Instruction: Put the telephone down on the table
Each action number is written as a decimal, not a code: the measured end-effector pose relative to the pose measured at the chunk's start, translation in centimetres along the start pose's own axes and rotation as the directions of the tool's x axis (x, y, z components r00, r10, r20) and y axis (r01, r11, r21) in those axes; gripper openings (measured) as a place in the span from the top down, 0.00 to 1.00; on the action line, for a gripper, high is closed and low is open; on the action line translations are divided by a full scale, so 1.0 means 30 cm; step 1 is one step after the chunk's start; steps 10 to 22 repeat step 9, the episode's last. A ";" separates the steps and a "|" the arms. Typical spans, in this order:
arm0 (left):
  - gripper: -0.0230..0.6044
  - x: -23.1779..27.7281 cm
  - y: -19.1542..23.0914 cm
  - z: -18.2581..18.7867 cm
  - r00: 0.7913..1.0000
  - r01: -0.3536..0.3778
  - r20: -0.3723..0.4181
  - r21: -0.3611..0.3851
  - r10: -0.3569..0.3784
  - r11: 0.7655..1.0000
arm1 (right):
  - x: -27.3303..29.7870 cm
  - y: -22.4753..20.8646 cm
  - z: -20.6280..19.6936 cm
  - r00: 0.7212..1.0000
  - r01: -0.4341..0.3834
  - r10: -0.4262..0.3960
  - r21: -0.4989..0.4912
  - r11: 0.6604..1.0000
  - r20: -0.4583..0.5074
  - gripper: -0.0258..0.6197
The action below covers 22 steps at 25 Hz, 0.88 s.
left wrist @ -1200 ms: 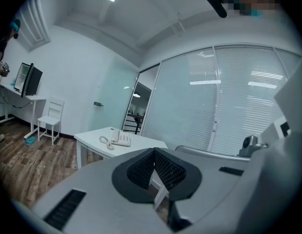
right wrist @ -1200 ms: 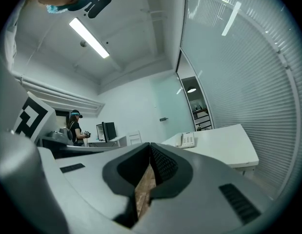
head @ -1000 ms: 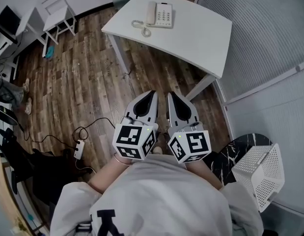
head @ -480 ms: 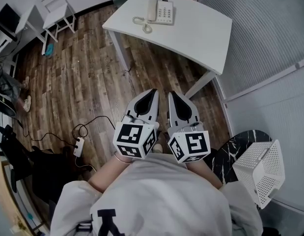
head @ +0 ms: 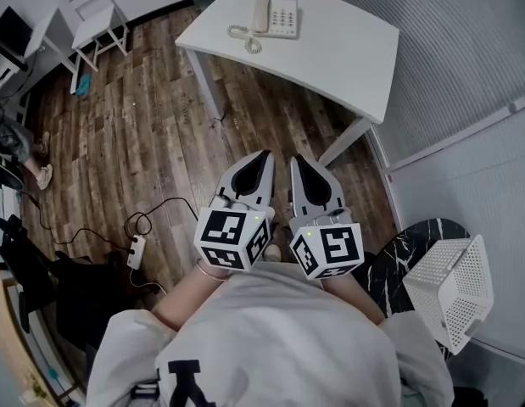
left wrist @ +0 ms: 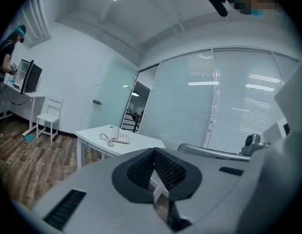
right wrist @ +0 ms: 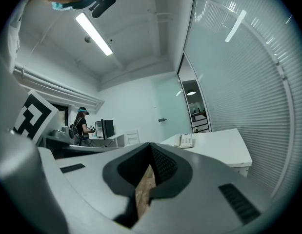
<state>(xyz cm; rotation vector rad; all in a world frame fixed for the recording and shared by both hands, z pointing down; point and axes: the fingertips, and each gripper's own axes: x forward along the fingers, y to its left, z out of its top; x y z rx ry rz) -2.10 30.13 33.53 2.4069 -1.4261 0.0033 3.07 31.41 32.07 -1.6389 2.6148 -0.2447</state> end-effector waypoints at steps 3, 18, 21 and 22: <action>0.96 -0.001 0.001 0.002 1.000 0.002 0.003 -0.001 -0.002 1.000 | -0.002 0.004 0.000 1.000 0.000 0.000 -0.004 1.000 0.000 0.92; 0.96 0.002 0.003 0.004 1.000 0.008 0.000 0.001 -0.008 1.000 | 0.003 0.007 -0.001 1.000 0.004 -0.004 -0.008 1.000 -0.003 0.92; 0.96 0.002 0.003 0.004 1.000 0.008 0.000 0.001 -0.008 1.000 | 0.003 0.007 -0.001 1.000 0.004 -0.004 -0.008 1.000 -0.003 0.92; 0.96 0.002 0.003 0.004 1.000 0.008 0.000 0.001 -0.008 1.000 | 0.003 0.007 -0.001 1.000 0.004 -0.004 -0.008 1.000 -0.003 0.92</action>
